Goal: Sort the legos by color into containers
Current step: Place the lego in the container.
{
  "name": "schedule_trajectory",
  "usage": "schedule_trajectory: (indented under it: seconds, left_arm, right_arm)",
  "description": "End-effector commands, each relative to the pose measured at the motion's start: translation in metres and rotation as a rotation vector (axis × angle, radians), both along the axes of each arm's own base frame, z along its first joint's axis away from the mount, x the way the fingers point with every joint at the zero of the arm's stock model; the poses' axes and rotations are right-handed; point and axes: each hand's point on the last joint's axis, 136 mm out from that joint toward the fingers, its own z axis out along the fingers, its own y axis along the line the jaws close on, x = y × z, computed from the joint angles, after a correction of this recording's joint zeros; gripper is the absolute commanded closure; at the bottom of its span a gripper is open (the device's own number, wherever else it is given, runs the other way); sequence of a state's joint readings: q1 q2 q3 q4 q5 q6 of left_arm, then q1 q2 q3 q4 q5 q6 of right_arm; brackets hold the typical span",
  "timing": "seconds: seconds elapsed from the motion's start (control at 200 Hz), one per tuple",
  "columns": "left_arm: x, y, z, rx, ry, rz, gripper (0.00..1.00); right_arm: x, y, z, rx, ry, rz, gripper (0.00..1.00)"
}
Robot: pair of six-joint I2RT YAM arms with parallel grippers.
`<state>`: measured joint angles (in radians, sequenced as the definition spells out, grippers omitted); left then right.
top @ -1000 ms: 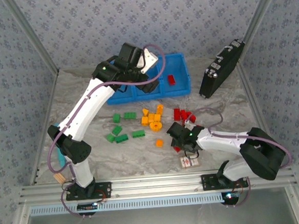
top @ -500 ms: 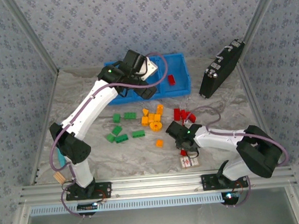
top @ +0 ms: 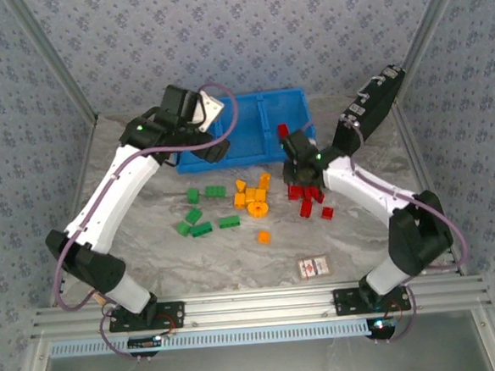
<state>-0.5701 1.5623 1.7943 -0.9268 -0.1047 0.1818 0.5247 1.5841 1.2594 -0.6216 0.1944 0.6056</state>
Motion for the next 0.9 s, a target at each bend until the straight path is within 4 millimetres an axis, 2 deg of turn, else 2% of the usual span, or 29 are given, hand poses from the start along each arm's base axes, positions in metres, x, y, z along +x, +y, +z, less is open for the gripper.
schedule_trajectory:
  seconds: [0.0,0.14,0.295,0.36,0.45,0.66,0.895]
  left_arm:
    - [-0.006,0.002,0.019,-0.071,-0.063,0.004,0.0]
    - [-0.006,0.013,0.02,-0.055,-0.09,0.038,0.0]
    - [-0.007,0.019,0.02,-0.071,-0.113,0.076,0.0]
    - [-0.009,0.019,0.022,-0.095,-0.13,0.075,0.0]
    - [-0.012,0.02,0.027,-0.118,-0.149,0.079,0.0]
    - [-0.009,0.03,0.021,-0.067,-0.179,0.106,0.0]
    - [-0.006,0.037,0.015,-0.017,-0.175,0.128,0.0]
  right_arm:
    - [0.054,0.006,0.019,-0.06,-0.086,0.101,0.7]
    - [0.119,0.017,0.04,-0.108,-0.192,0.103,0.7]
    - [0.178,0.025,0.033,-0.161,-0.221,0.108,0.7]
    - [0.193,0.019,0.025,-0.227,-0.214,0.095,0.7]
    - [0.206,0.01,0.016,-0.325,-0.219,0.07,0.7]
    - [0.225,0.005,-0.013,-0.362,-0.204,0.05,0.7]
    - [0.236,-0.011,-0.048,-0.279,-0.155,0.003,0.69]
